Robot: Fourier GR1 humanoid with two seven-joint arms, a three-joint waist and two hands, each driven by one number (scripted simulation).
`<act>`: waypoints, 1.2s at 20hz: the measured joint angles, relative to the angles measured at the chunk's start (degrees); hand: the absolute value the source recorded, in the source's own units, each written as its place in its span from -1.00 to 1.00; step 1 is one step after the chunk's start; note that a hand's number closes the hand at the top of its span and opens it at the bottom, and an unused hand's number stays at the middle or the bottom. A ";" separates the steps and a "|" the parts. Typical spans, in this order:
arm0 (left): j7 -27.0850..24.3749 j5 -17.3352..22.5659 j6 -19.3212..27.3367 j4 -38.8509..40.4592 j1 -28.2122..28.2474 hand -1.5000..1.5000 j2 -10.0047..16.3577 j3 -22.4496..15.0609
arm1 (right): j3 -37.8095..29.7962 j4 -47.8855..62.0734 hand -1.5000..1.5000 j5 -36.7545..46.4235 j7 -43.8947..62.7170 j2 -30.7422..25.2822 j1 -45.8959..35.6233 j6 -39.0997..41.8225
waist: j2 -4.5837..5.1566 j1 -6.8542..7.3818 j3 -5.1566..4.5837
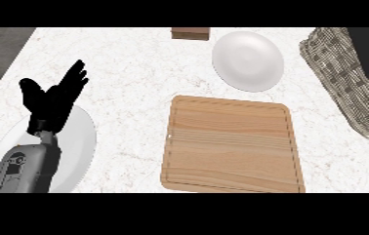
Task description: Pick the tomato from the cutting board and place it in the basket
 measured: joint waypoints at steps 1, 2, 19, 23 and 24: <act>-0.06 0.03 0.12 0.33 -0.18 0.00 0.03 0.23 | -0.26 0.16 1.00 0.05 -0.04 -0.19 0.35 -0.18 | -0.08 -0.26 0.01; -0.43 0.00 0.18 0.48 0.09 0.00 -0.11 0.27 | -0.76 0.35 1.00 -0.24 -0.60 -0.66 0.99 -0.72 | -0.14 -0.39 0.01; -0.07 0.41 0.07 -0.25 1.44 0.00 0.35 1.45 | -6.20 -1.59 -1.00 -2.45 -3.05 -4.66 14.30 -11.49 | -0.60 -1.61 0.11; -0.34 0.23 -0.07 0.02 1.58 0.00 0.20 1.27 | -7.79 -1.20 -1.00 -3.09 -3.27 -5.47 16.40 -13.44 | -0.58 -1.51 0.13; -0.43 0.28 -0.04 0.12 1.40 0.00 0.13 1.34 | -8.02 -1.20 -1.00 -3.30 -3.34 -5.34 16.85 -13.98 | -0.59 -1.55 0.14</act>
